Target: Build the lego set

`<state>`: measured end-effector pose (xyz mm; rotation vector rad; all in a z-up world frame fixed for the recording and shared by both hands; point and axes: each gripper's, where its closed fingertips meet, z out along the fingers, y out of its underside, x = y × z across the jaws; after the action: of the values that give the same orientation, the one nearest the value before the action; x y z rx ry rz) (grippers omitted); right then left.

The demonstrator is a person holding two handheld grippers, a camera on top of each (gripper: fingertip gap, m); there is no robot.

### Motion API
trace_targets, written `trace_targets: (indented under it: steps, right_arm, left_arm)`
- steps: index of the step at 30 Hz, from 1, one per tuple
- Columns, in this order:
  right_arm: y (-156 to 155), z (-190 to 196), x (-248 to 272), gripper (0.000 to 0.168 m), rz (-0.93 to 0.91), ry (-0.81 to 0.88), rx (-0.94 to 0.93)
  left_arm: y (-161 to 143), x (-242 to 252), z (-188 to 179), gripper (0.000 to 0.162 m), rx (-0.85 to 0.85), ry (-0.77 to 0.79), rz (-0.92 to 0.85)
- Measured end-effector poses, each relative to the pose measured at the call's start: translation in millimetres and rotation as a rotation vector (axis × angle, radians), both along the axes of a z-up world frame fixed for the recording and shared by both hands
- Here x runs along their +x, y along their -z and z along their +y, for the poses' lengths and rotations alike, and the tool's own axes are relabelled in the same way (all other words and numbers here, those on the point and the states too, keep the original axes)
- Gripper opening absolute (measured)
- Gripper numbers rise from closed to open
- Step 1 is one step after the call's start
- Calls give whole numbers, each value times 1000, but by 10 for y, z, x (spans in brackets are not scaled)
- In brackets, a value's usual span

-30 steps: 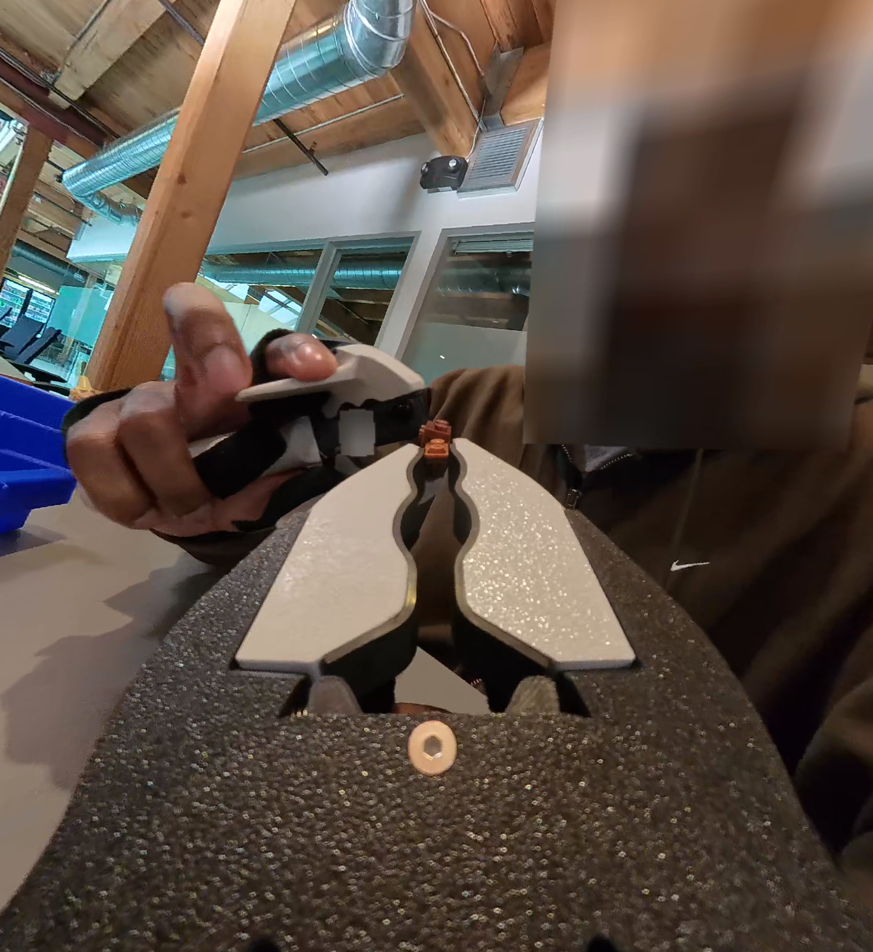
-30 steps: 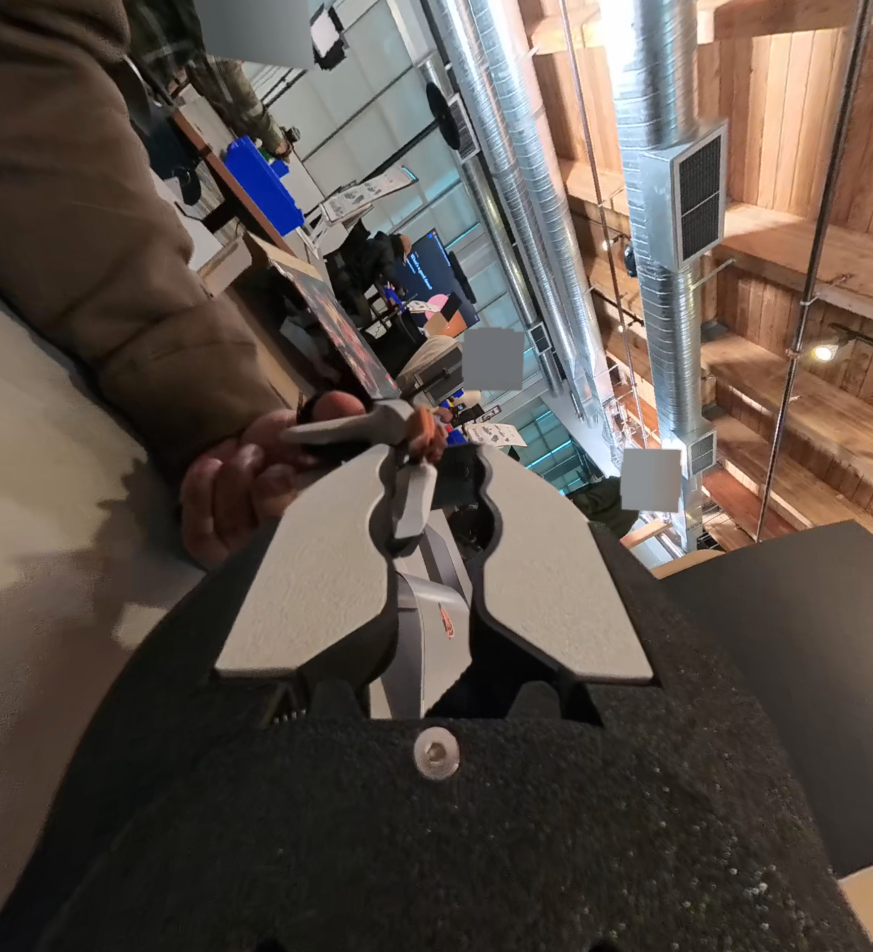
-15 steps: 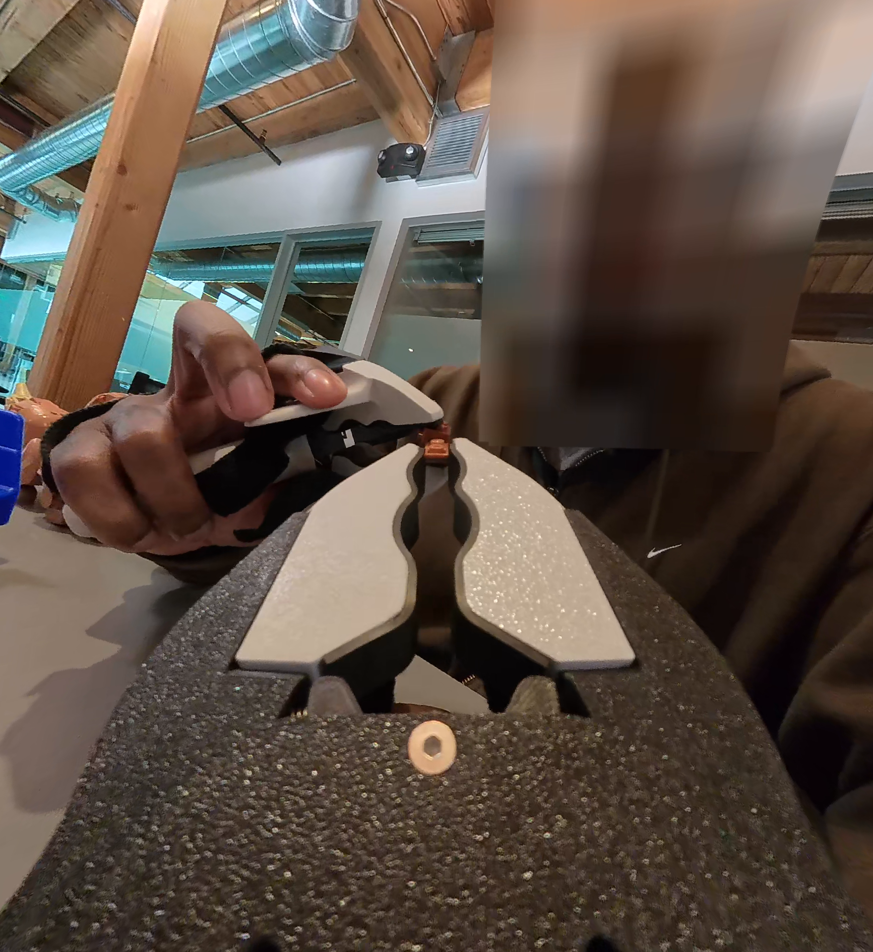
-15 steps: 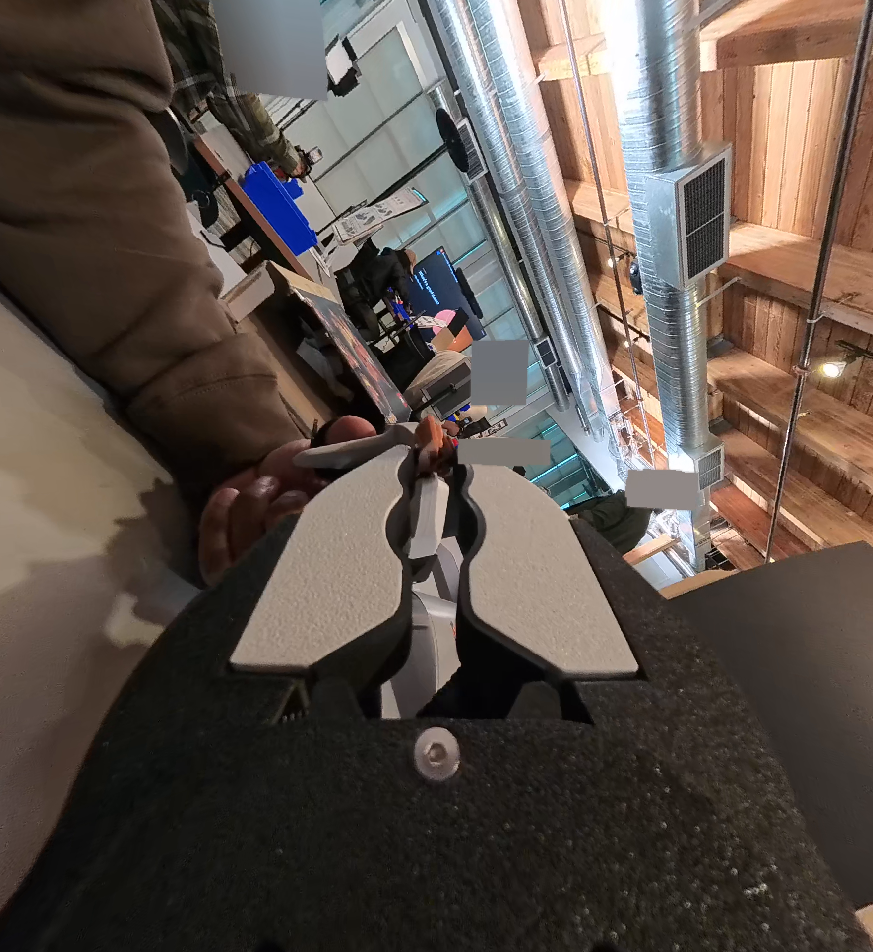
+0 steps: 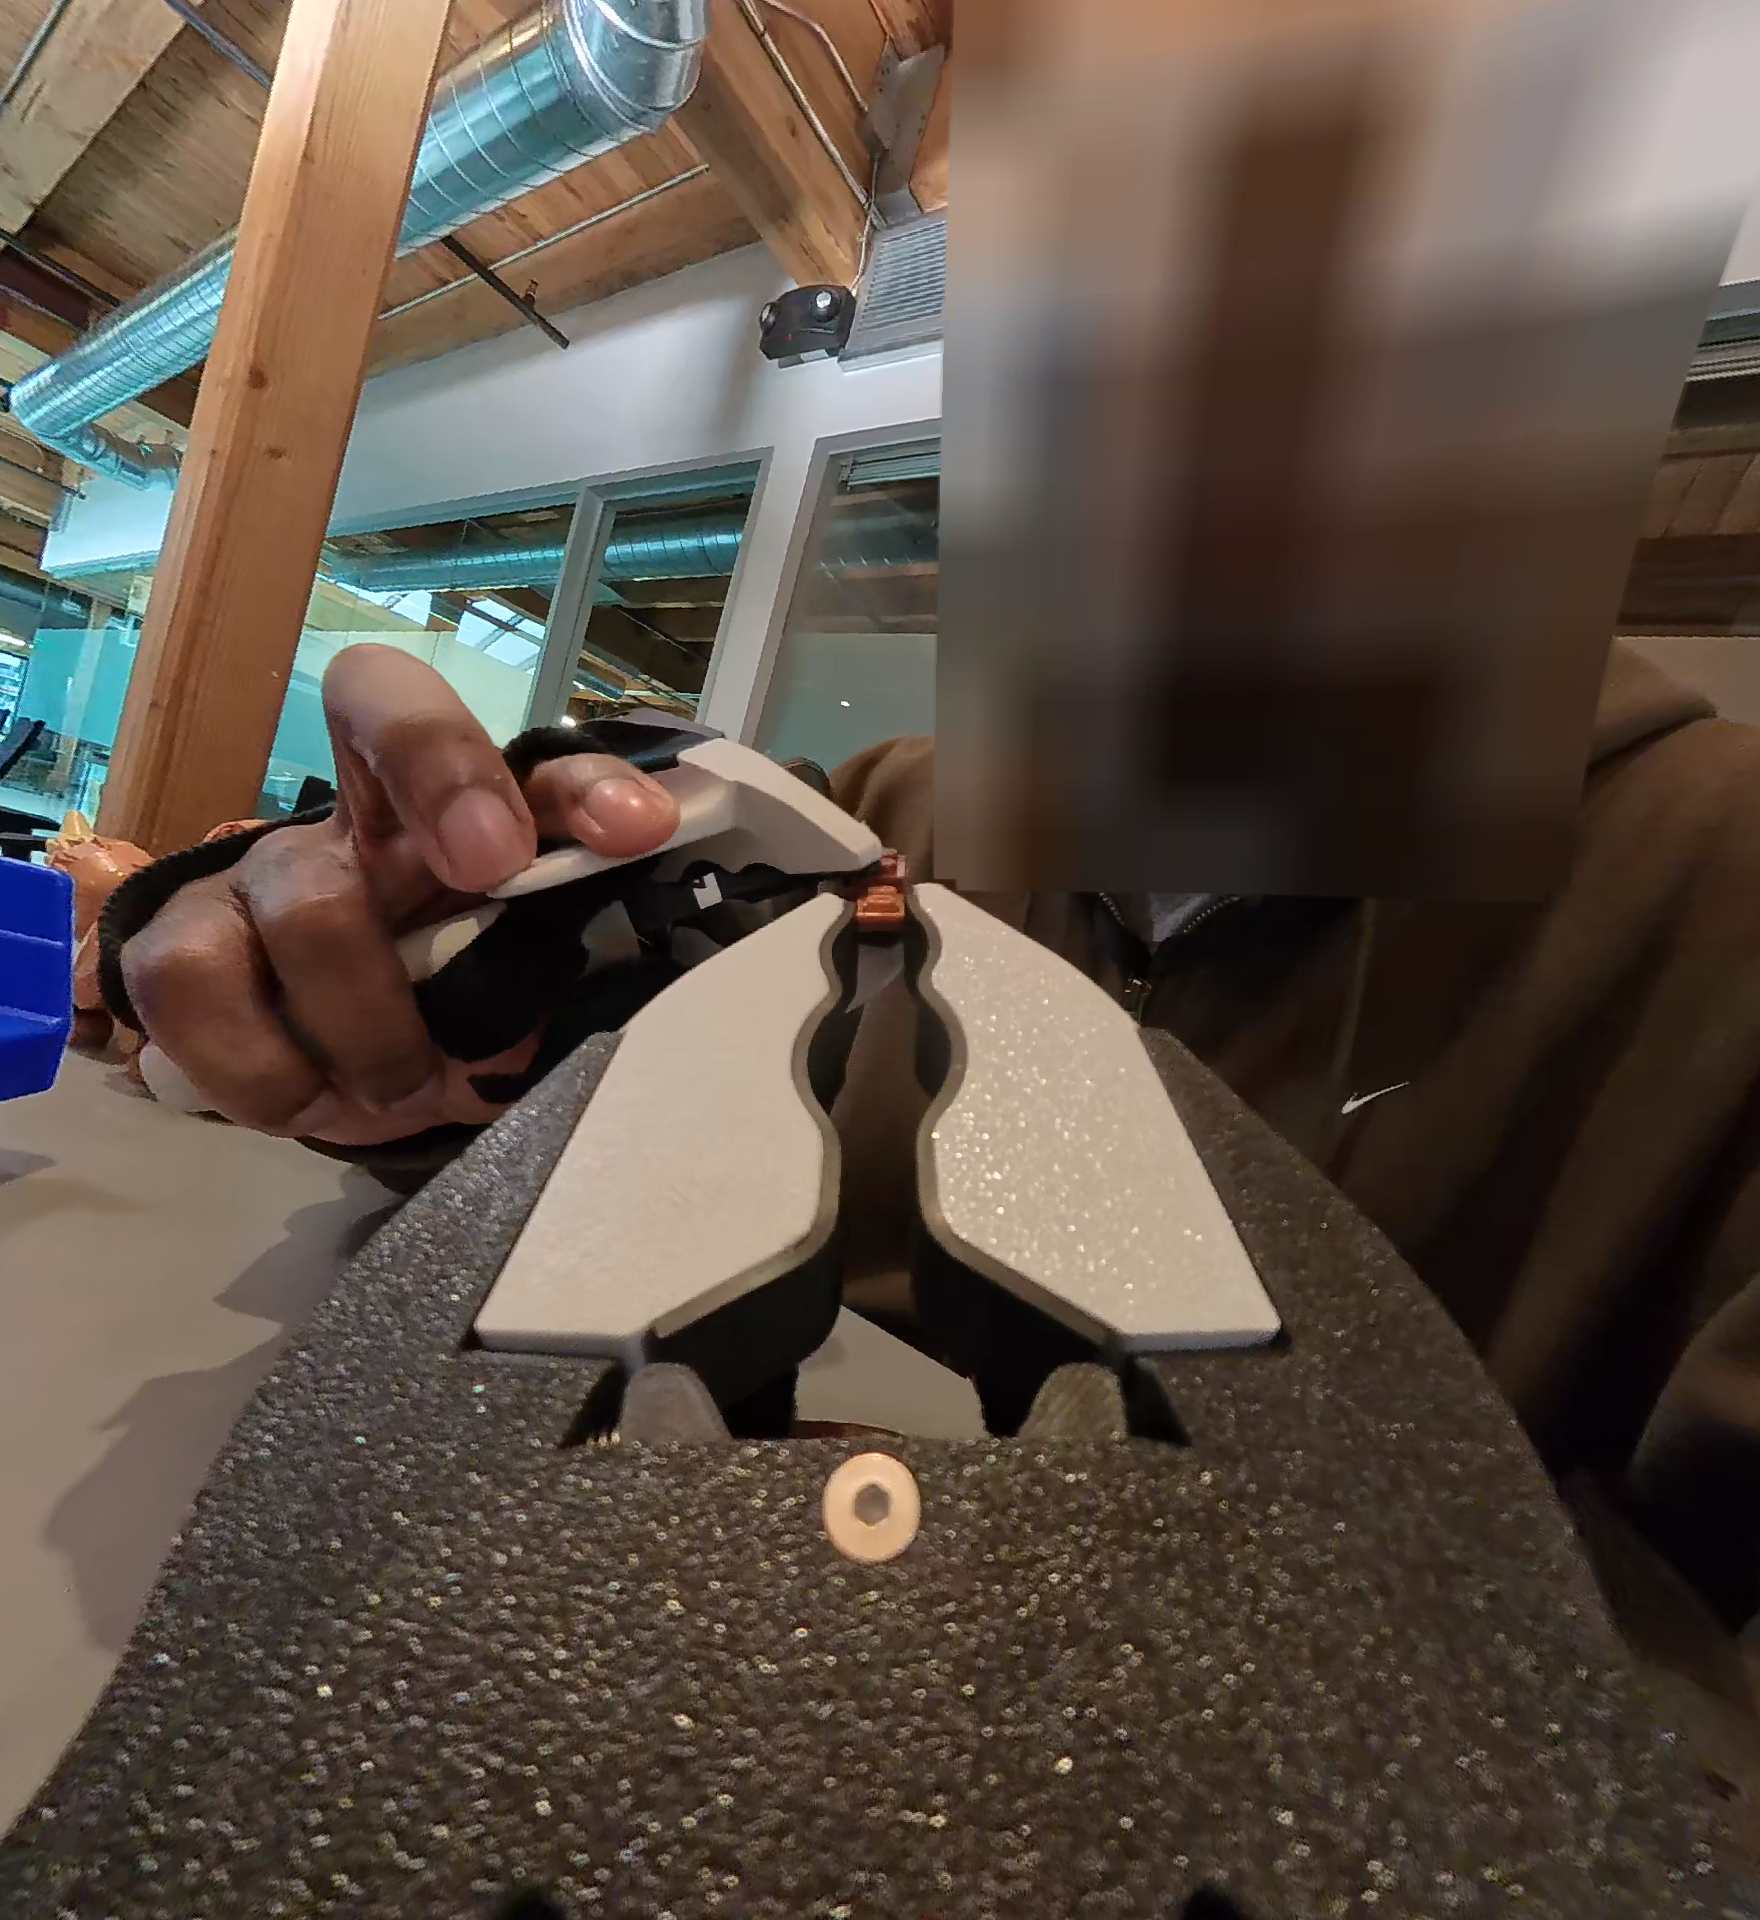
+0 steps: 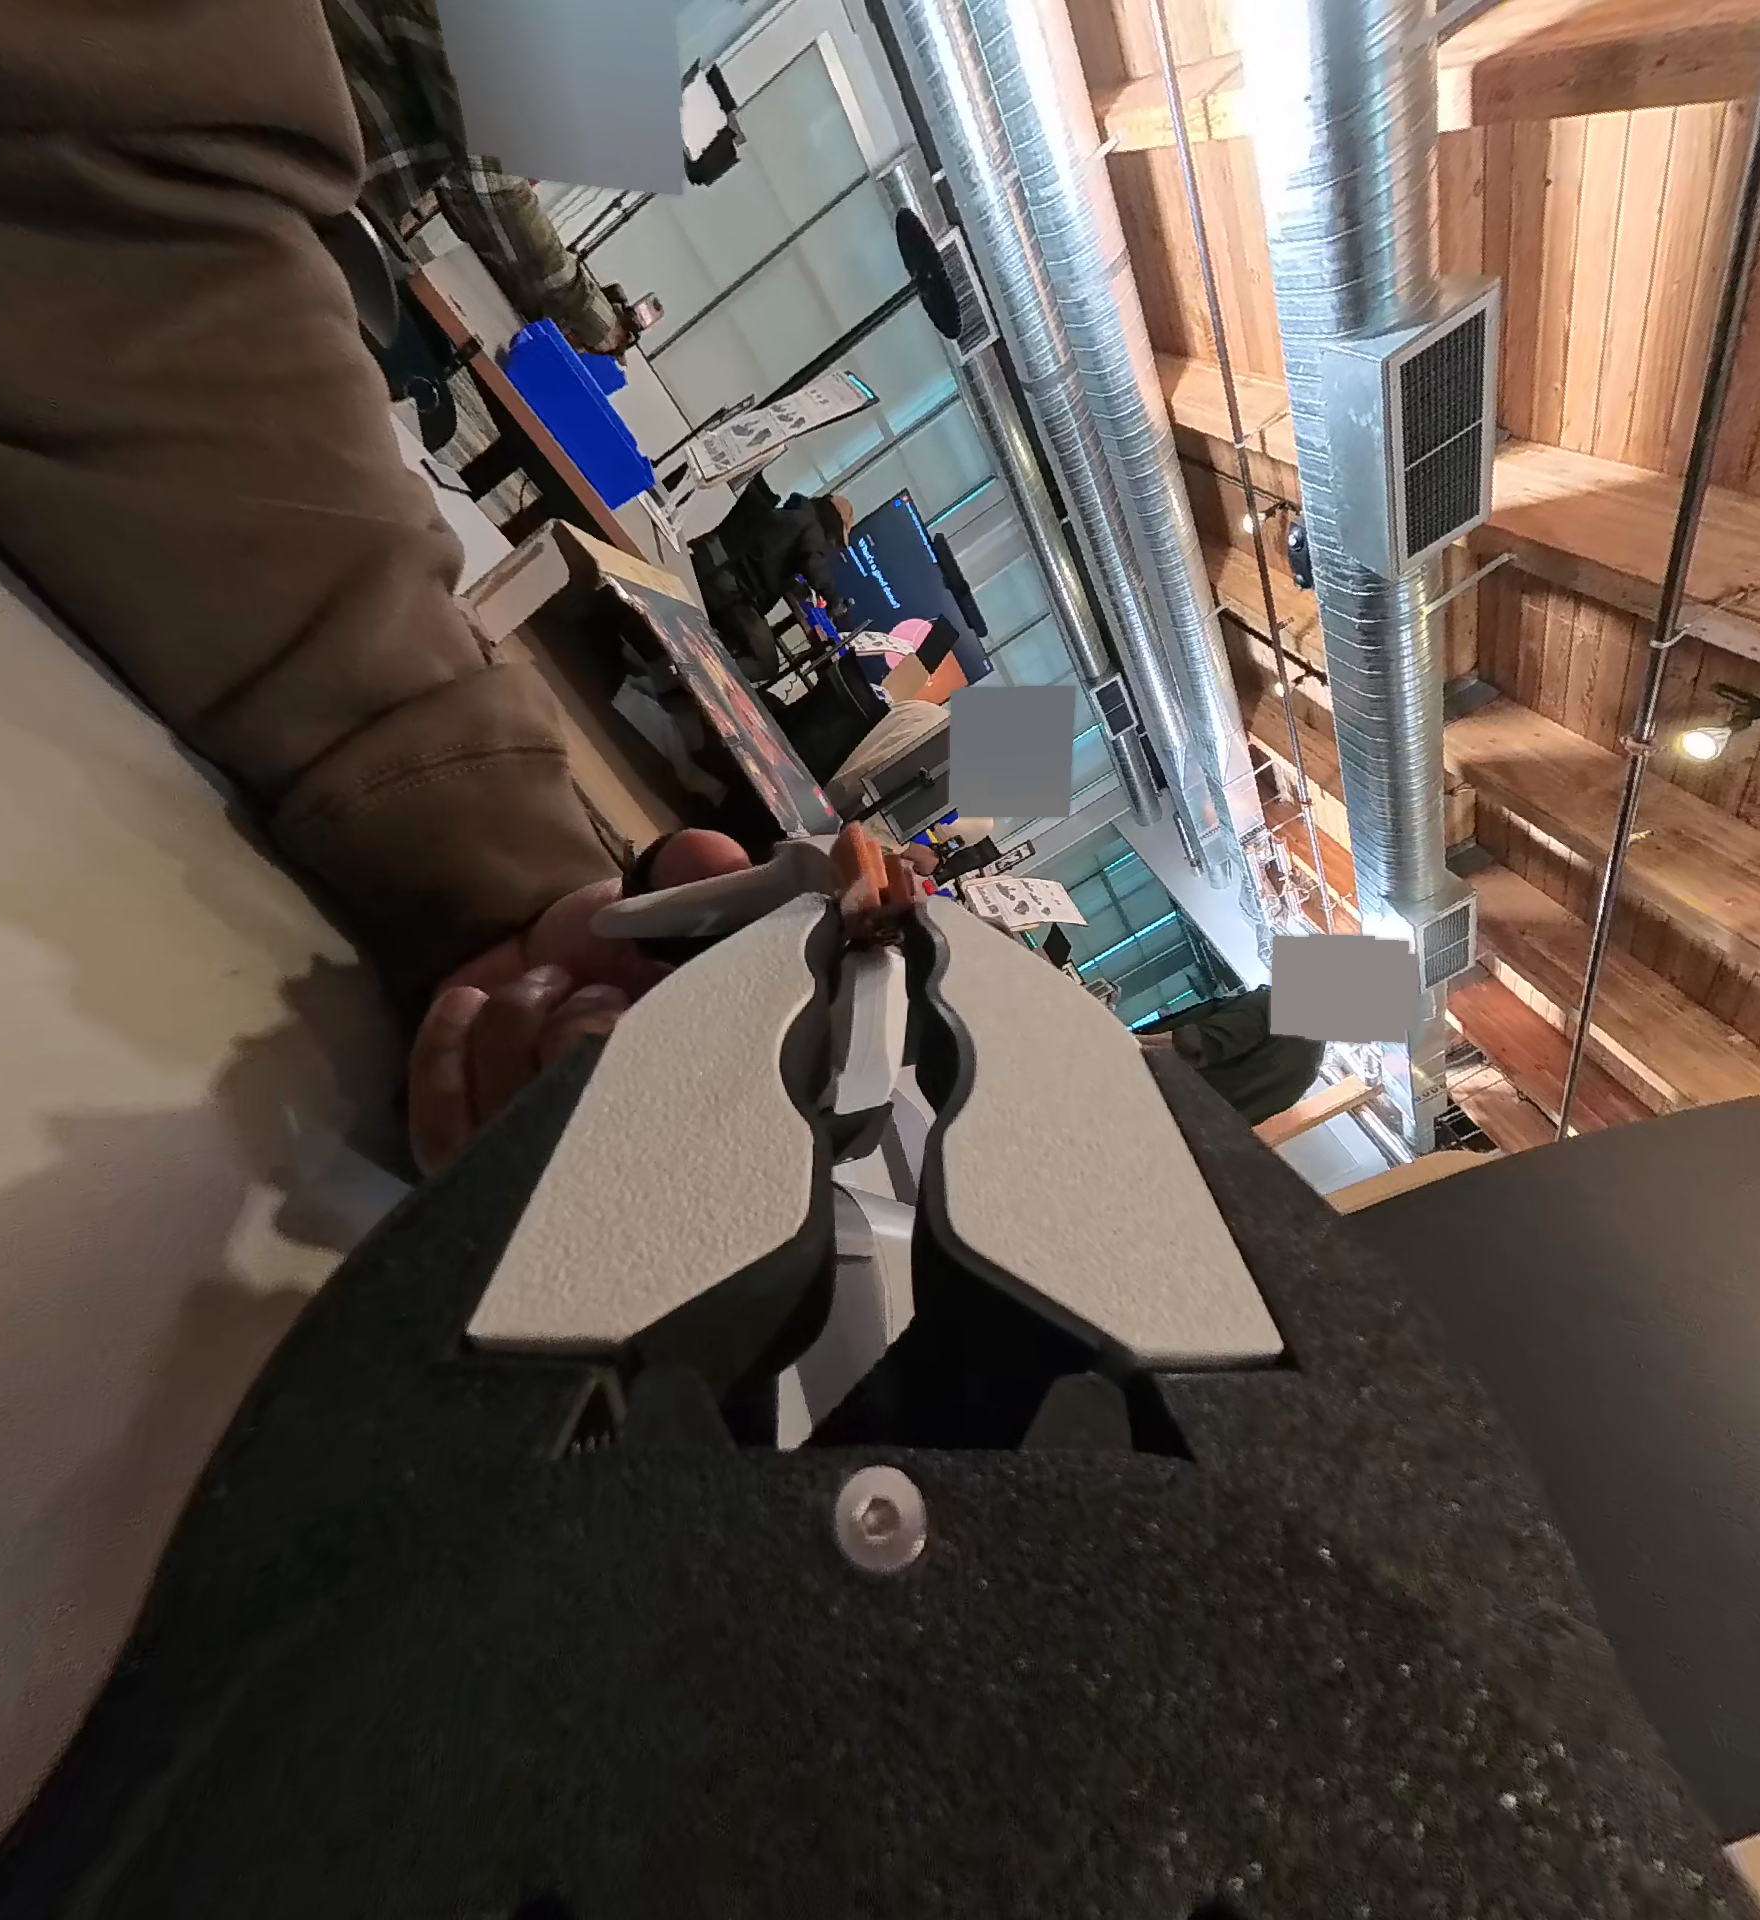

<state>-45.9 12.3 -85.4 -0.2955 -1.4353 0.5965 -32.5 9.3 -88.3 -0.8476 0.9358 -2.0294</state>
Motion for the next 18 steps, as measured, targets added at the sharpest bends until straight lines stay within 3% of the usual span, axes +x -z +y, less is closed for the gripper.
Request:
trace_targets:
  steps: [12, 18]
  right_arm:
    - [41, 82, 32, 10, 17, 80, 133]
    - [34, 140, 35, 11, 16, 89, 75]
  left_arm:
    - [33, 34, 77, 8, -61, -4, 32]
    - [28, 37, 139, 9, -87, -34, 31]
